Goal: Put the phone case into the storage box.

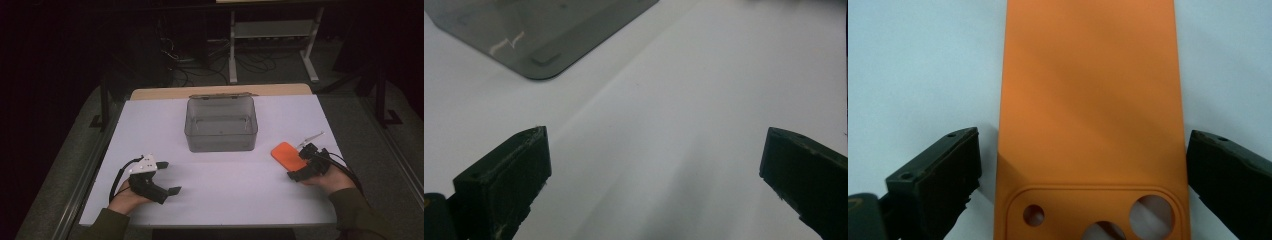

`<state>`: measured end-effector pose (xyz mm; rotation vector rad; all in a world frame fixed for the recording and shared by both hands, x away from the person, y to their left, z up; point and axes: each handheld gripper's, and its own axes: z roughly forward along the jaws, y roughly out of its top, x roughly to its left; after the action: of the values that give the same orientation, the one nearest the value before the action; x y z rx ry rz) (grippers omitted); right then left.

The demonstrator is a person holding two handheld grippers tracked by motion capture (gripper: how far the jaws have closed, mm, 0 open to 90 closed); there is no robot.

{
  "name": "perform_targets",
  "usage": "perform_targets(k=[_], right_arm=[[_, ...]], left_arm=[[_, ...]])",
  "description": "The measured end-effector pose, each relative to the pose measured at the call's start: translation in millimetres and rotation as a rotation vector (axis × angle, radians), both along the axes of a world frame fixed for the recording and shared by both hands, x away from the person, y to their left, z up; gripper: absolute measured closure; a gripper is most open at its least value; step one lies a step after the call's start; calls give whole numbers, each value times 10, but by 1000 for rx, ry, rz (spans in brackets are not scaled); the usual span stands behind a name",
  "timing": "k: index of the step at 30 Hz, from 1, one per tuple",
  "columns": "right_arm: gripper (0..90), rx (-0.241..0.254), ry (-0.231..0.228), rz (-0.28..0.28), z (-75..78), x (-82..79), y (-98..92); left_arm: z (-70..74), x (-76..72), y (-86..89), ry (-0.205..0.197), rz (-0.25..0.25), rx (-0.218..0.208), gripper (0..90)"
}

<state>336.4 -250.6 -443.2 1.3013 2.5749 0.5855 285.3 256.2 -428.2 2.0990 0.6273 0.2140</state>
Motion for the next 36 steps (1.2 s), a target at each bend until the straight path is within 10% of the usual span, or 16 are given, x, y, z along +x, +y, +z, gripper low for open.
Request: perform_targets(k=[36], right_arm=[[157,23,-6,-7,46,-53,1]], left_arm=[[2,-6,-6,-3,1,0,0]])
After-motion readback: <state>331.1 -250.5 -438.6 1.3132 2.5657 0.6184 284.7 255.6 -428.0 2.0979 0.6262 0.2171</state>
